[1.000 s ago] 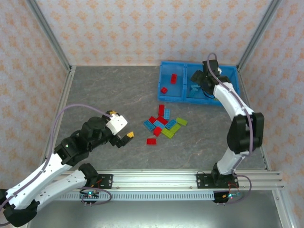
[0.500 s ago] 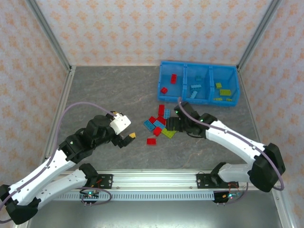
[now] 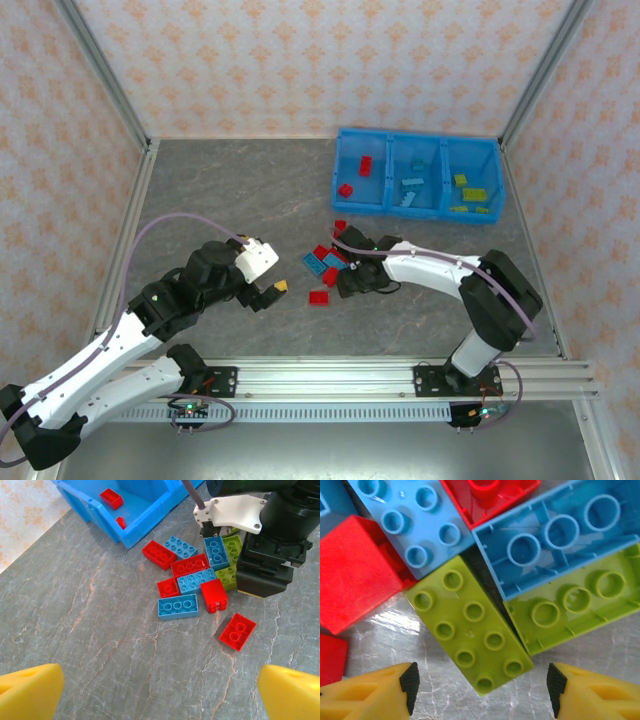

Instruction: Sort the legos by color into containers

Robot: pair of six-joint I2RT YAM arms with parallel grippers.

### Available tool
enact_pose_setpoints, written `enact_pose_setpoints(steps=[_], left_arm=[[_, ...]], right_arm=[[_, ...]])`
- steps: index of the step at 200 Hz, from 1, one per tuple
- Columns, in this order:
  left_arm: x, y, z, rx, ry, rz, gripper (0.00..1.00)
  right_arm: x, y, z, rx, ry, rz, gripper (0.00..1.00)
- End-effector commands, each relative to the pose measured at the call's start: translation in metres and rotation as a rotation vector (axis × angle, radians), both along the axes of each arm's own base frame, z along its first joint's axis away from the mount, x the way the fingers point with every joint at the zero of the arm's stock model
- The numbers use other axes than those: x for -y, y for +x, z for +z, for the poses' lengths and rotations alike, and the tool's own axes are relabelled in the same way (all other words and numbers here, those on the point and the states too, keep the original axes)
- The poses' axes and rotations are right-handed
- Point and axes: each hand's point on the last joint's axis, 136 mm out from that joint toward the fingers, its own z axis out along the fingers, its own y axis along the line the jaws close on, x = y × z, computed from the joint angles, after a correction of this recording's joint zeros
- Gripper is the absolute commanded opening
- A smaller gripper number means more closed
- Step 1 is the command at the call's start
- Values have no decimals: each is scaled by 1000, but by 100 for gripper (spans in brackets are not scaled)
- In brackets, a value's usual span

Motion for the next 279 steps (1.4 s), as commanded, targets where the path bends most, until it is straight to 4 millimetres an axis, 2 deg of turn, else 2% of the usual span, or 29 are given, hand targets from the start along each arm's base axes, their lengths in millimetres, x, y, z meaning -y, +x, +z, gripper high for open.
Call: enact_pose_setpoints(steps=[1,49,69,100,121,149,167,184,199,207,211,216,232,253,279], left_arm=[[-2,3,1,8,7,12,100],[-1,3,0,2,5,9,100],[0,3,0,0,5,9,100],[0,3,-1,-1,8,8,100],[0,2,-2,-3,8,6,100],[0,3,-1,-1,7,5,100],[3,-1,2,-3,-9,-20,100],[12,-14,7,-4,-55,-104,100],[18,-22,11,11,-99,-153,100],[18,-24,12,19,-109,-160,100],[17,-24,13,23,-112,-158,100],[17,-23,14,27,-113,-154,100],[16,-22,15,33,-109,-148,100],[16,-21,12,16,-95,-141,100],[14,-17,11,11,-71,-127,100]], right_arm=[[-16,6,1,10,46,40,70],[-25,-9,-13,-44,79,53,66],[-29,-13,-18,-61,85,45,56],[-13,0,-28,-11,-15,-33,35],[-2,5,-27,24,-76,-56,31],[5,7,-7,82,-53,-82,26],[3,8,24,166,70,-115,25],[11,14,54,247,158,-179,25],[28,24,82,308,227,-262,24],[44,33,99,351,261,-323,23],[51,38,100,360,259,-349,23],[62,45,114,399,288,-387,23],[100,70,131,451,320,-515,22],[153,109,149,496,328,-661,22],[218,165,143,471,305,-825,21]])
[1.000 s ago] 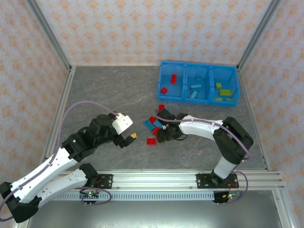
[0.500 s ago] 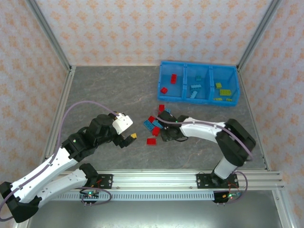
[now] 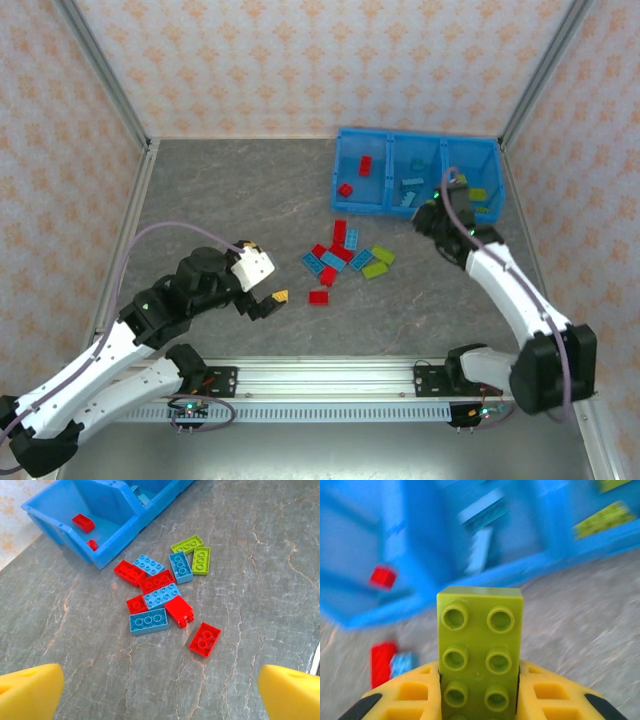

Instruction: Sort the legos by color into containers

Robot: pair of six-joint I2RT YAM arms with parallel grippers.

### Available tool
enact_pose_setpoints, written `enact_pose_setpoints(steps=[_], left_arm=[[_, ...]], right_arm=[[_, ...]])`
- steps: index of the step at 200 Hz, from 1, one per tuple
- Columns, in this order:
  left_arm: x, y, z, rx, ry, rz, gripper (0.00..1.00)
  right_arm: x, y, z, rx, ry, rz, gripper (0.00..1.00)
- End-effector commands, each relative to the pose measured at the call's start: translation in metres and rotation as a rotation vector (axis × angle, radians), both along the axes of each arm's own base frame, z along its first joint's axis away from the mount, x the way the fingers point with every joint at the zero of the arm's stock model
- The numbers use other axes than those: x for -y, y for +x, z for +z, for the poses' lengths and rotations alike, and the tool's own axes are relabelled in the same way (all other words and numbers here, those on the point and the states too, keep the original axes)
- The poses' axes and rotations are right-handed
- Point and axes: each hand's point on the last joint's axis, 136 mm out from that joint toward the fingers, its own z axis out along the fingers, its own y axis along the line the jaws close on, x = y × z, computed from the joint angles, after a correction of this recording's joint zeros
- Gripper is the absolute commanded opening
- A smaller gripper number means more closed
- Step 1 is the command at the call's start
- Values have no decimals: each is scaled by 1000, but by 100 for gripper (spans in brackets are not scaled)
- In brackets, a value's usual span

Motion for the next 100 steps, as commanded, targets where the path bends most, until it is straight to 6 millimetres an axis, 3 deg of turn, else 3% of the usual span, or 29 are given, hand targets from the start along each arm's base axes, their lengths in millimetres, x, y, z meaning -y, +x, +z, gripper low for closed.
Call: enact_pose_setpoints(steps=[1,32,51,62,74,100], left_arm=[[1,4,6,18,5,0,100],[-3,7,8,33,17,18,100],[-5,7,9,40,21,28,100],[-7,9,8,44,24,43,100],[-9,12,9,49,29,59,100],[-11,14,9,56,35,74,100]], right_arm=[[41,46,4,1,27,-77,21],[98,106,-9,-44,29,-203,21],[114,134,-18,-86,32,-230,22],[117,144,-22,-115,26,-234,31],[118,152,-19,-157,21,-227,54],[118,145,-4,-171,28,-234,67]])
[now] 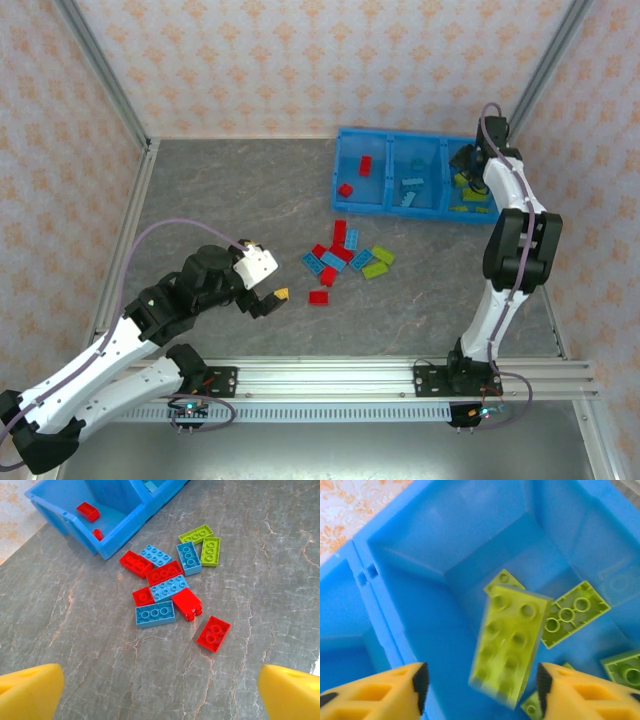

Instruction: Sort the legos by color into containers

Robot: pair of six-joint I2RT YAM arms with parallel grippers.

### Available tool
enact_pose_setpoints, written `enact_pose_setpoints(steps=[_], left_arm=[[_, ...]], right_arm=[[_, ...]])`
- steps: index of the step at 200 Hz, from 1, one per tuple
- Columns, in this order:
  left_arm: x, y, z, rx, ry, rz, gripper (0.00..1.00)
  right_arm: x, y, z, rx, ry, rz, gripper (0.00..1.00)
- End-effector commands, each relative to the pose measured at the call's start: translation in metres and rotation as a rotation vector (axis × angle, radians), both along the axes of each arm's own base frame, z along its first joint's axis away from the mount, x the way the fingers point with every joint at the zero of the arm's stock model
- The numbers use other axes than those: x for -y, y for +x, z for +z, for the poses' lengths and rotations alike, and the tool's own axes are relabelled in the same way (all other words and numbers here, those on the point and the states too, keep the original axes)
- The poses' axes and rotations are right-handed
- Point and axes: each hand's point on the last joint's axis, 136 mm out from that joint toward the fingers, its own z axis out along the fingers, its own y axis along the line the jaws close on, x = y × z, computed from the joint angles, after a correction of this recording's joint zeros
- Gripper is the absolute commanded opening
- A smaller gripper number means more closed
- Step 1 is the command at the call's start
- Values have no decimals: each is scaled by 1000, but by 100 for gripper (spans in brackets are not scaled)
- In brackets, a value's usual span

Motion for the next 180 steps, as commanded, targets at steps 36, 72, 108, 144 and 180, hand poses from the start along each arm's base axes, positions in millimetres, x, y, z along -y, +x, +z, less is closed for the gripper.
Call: enact_pose_setpoints(steps=[36,72,108,144,180], left_arm=[[-12,14,12,58,9,87,100],[-15,34,14,-7,-53,242,100],[-12,53,-1,-261,-103,499,97],[23,54,-54,-534,-159,655,85],[77,40,-108,-732,-155,661,82]], right_arm=[[-42,-66,38,-29,142,106,71],[-100,-145,53,-19,250,243,73],[-165,-233,52,-95,343,406,77],[-213,-299,50,-180,407,547,79],[-224,-318,44,-206,433,561,80]])
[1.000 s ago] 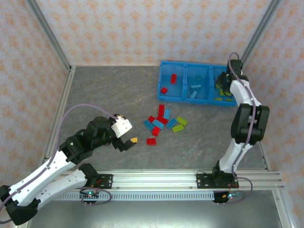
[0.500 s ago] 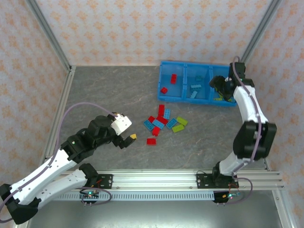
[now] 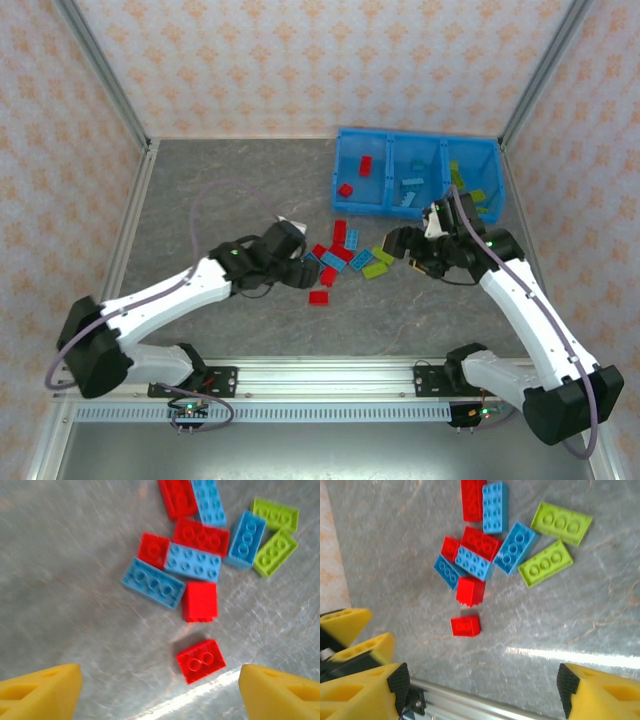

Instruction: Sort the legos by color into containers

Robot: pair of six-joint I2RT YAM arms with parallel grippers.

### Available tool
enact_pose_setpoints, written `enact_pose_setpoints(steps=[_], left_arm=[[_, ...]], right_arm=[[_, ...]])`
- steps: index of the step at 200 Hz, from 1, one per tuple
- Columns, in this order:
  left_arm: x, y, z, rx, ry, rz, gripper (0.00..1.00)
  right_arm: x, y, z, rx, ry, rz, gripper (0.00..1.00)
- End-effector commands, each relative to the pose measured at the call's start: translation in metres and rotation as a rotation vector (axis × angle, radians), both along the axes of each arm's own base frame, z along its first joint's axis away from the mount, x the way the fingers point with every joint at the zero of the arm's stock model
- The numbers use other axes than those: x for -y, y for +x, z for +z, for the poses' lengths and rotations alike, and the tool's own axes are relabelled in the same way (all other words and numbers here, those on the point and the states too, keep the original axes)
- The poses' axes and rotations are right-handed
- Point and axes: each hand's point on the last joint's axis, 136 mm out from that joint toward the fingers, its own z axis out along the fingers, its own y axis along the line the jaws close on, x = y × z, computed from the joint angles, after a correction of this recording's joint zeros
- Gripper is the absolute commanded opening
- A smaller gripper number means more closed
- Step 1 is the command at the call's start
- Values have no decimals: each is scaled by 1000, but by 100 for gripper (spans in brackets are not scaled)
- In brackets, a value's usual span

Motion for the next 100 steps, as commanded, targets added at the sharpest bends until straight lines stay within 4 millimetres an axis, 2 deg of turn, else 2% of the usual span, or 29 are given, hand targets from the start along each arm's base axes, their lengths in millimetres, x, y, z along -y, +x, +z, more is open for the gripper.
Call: enact_pose_setpoints(steps=[1,23,80,100], left_arm=[[30,-11,-26,-143,-91,100,82],[44,-13,-56,-211,-77,139,83],[57,-12,-96,-287,-44,165,86],[60,-15,-106,-315,-34,165,77]], right_arm=[[-1,-17,-9,-72,17,-27,80],[0,-20,-16,-85,13,-32,80],[-1,-18,-24,-92,8,-35,80],[0,-18,-27,-101,1,-36,80]])
